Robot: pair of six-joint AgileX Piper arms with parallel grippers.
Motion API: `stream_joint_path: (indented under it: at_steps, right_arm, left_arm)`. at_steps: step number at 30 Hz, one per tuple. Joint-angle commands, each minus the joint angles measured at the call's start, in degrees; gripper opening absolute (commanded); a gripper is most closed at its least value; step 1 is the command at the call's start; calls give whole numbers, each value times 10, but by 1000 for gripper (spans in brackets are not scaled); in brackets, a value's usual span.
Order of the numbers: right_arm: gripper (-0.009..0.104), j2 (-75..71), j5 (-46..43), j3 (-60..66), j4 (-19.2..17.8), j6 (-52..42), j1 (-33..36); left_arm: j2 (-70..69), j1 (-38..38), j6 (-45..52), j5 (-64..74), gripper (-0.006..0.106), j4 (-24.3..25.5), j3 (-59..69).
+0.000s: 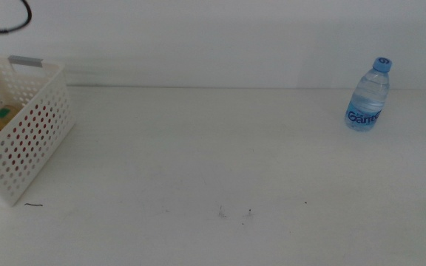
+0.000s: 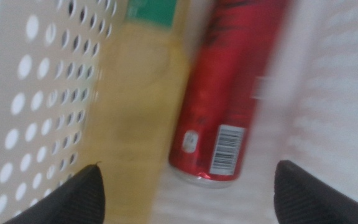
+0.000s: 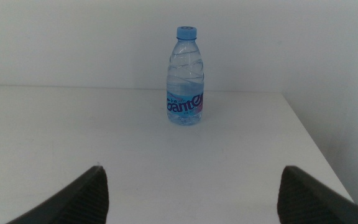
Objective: Use arms to grab the bottles and put them into the dustbin to the left of the table.
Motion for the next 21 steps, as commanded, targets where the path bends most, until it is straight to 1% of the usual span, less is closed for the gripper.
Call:
stream_joint_path:
  at_steps: [1, 6, 9, 12, 16, 17, 18, 21]
  right_arm:
    - [72, -3, -7, 2, -6, -3, -4]
    - [72, -3, -7, 2, -6, -3, -4]
    - [72, -3, -7, 2, -6, -3, -4]
    - [72, -3, -7, 2, -6, -3, -4]
    - [72, -3, -7, 2, -6, -3, -4]
    - [72, -3, -7, 2, -6, -3, -4]
    - [72, -3, -7, 2, -6, -3, -4]
    - [72, -3, -7, 2, -6, -3, -4]
  left_arm:
    - [-36, -17, -15, 1, 94, -21, -2]
    - [-126, -80, -8, 1, 94, -15, 33]
    - [-210, -117, -35, -6, 94, -8, 86]
    - [-307, -164, -35, -87, 94, -17, 169]
    - [-432, -247, -32, -221, 94, -28, 284]
    - [-460, -263, -32, -242, 94, -38, 305]
    - [-510, -301, -32, -287, 94, -60, 353]
    - [-575, -351, -32, -339, 94, -87, 418]
